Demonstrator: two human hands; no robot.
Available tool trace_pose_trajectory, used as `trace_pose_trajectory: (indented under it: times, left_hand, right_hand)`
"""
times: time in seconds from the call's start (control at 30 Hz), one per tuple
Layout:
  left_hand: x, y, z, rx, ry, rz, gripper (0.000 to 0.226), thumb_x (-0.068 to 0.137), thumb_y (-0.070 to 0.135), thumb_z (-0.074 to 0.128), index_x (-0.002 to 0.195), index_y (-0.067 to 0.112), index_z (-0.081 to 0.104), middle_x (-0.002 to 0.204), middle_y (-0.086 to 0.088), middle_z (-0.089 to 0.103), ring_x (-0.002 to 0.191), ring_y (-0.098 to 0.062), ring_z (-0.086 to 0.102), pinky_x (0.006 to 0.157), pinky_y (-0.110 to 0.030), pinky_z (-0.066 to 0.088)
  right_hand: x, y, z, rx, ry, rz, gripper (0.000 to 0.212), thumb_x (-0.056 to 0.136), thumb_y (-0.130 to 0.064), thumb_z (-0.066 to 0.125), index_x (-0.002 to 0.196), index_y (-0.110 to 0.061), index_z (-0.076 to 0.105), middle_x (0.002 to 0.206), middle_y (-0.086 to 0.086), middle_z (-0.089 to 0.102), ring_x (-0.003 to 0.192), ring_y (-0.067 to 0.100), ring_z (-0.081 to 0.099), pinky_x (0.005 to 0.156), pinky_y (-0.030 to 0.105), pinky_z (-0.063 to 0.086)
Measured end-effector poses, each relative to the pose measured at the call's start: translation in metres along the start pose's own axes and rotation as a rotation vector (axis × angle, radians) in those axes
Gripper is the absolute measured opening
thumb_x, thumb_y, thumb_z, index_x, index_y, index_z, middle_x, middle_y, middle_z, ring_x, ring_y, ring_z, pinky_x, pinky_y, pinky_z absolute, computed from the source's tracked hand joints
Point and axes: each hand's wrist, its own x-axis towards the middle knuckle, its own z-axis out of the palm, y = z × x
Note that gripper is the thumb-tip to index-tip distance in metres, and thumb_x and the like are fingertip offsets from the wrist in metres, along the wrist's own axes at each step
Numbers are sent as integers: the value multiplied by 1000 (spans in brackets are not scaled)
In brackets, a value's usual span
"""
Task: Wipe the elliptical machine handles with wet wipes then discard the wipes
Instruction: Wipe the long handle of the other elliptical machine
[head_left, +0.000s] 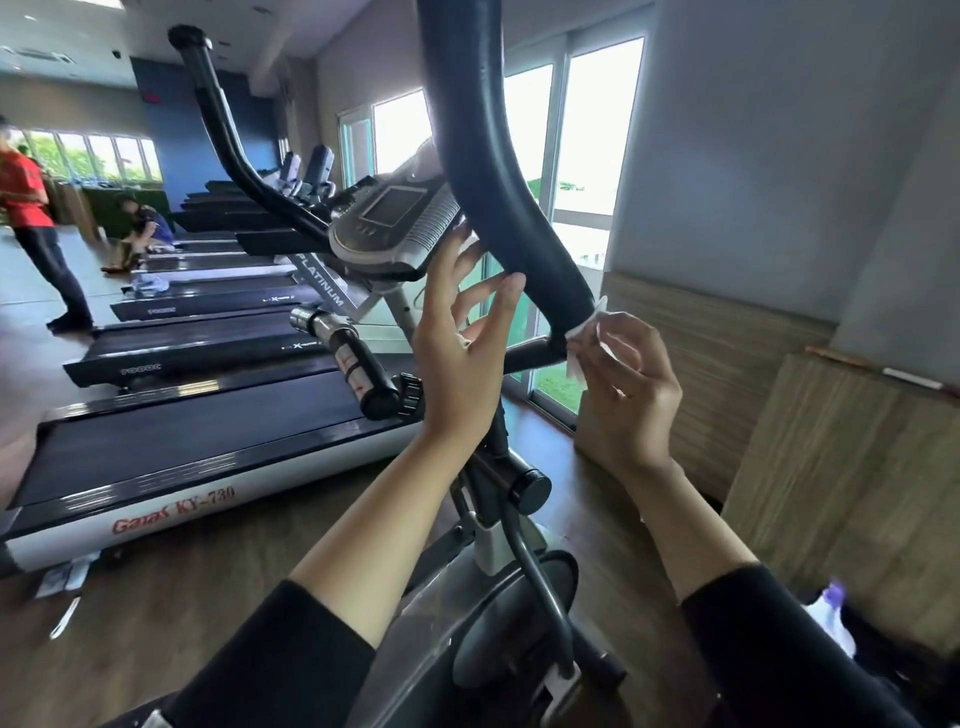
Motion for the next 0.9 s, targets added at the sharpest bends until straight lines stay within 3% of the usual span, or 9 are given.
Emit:
trace_pose_trajectory:
  times: [0.07, 0.2, 0.33, 0.4, 0.47, 0.63, 0.8, 0.9]
  left_hand:
    - [6, -4, -5, -25, -41, 24, 49, 88, 6, 67, 125, 30, 45, 124, 4, 60, 103, -17, 68, 86, -26, 54]
    - [26, -18, -17, -118, -193, 38, 51, 83, 5, 72, 122, 25, 46, 121, -1, 61, 106, -12, 65, 88, -26, 54]
    - [48, -32, -27, -216, -369, 54, 53, 80, 5, 75, 120, 24, 46, 116, 8, 60, 103, -2, 64, 86, -25, 54]
    - [58, -34, -30, -276, -443, 43, 51, 80, 5, 75, 120, 18, 47, 115, 3, 61, 100, -1, 65, 84, -24, 54]
    - [66, -38, -33, -320, -490, 63, 48, 82, 7, 73, 121, 14, 47, 115, -1, 61, 101, 0, 64, 87, -27, 55]
    - [77, -41, -38, -497, -642, 16, 31, 91, 13, 62, 119, 17, 51, 121, -10, 61, 116, -24, 61, 96, -52, 50]
    - [86, -43, -38, -557, -698, -27, 19, 97, 10, 55, 114, 16, 55, 115, -9, 65, 108, -28, 64, 96, -52, 50]
    - [91, -43, -38, -586, -722, -43, 14, 98, 11, 53, 110, 14, 58, 109, -7, 67, 101, -25, 67, 93, -51, 52]
  right_hand:
    - [-4, 1, 4, -125, 42, -17, 20, 81, 17, 62, 98, 9, 67, 106, -12, 59, 96, -3, 58, 90, 20, 47]
    - [-9, -4, 21, -303, 175, -172, 24, 79, 11, 68, 101, 3, 65, 105, 14, 56, 102, 5, 56, 91, 28, 49]
    - [-21, -2, 41, -361, 319, -102, 29, 78, 13, 67, 101, -5, 70, 106, 17, 57, 100, 5, 59, 91, 32, 52]
    - [-28, 2, 46, -441, 335, -62, 20, 80, 10, 67, 97, 0, 71, 107, 17, 58, 100, 9, 59, 88, 36, 55]
    - [-31, 1, 52, -478, 334, -34, 17, 81, 11, 65, 97, 6, 69, 109, 11, 56, 104, 3, 57, 88, 29, 55]
    - [-37, -10, 67, -607, 337, -116, 21, 81, 14, 64, 99, 7, 68, 114, 12, 51, 112, 5, 52, 92, 35, 53]
    - [-40, -3, 77, -759, 298, -198, 26, 79, 15, 66, 105, 8, 66, 118, 2, 46, 114, 4, 49, 92, 32, 52]
    - [-39, 5, 82, -785, 360, -221, 27, 79, 17, 65, 105, 9, 66, 117, 5, 47, 110, 14, 54, 90, 33, 54]
